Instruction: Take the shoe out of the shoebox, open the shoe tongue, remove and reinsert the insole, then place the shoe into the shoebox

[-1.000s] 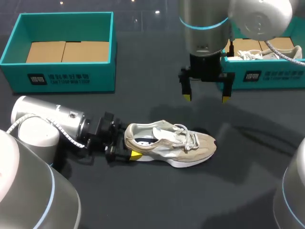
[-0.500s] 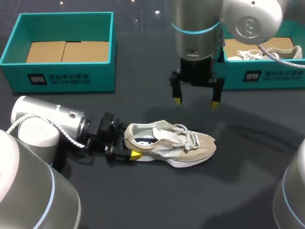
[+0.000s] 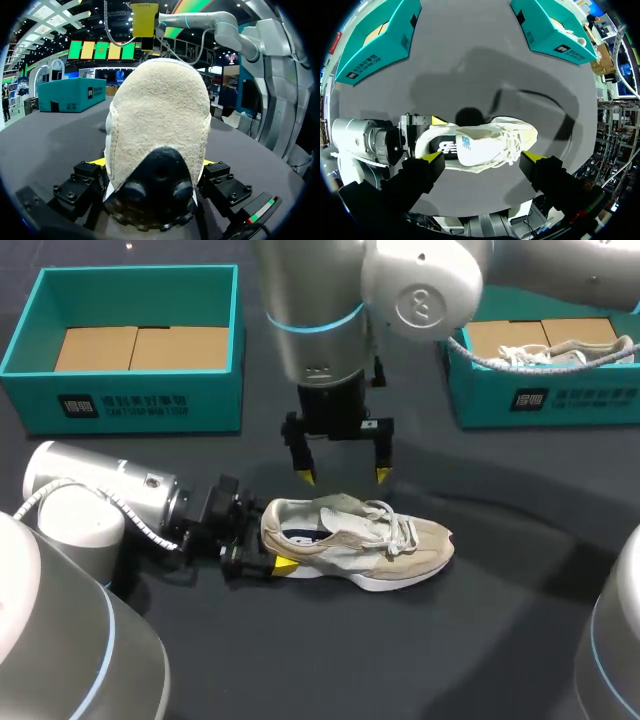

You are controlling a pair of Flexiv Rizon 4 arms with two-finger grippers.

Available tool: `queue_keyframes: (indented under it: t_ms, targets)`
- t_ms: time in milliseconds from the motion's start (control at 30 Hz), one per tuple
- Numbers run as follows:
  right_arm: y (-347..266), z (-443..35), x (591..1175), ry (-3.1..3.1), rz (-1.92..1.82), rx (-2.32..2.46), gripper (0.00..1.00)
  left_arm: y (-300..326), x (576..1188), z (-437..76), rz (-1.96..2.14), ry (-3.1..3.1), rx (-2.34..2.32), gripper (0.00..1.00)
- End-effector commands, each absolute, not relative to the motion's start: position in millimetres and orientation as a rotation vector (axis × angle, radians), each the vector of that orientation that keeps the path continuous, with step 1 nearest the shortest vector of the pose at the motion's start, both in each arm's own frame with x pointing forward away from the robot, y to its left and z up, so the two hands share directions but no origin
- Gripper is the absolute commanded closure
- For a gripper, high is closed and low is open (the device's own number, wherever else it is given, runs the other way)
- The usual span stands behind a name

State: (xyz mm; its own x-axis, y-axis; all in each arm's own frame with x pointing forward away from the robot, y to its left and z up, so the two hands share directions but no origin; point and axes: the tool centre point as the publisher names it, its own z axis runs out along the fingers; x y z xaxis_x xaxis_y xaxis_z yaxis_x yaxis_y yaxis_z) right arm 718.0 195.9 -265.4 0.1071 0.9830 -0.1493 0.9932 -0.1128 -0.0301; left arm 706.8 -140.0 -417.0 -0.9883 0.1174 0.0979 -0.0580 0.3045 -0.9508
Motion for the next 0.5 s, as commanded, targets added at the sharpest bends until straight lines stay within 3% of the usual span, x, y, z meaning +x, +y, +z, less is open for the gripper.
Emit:
queue_keyframes:
  t_ms: [33, 433, 467, 500]
  targets:
    - [206, -270, 720, 2.008, -0.236, 2.255, 0.00, -140, 705, -417, 1.769, -2.416, -0.054, 1.00]
    - [203, -296, 715, 2.079, -0.327, 2.199, 0.00, -140, 705, -417, 1.769, -2.416, -0.054, 1.00]
    - [203, -298, 715, 2.086, -0.341, 2.195, 0.08, -140, 705, -417, 1.769, -2.416, -0.054, 1.00]
    - [203, -299, 715, 2.090, -0.344, 2.193, 0.07, -140, 705, -417, 1.769, -2.416, -0.054, 1.00]
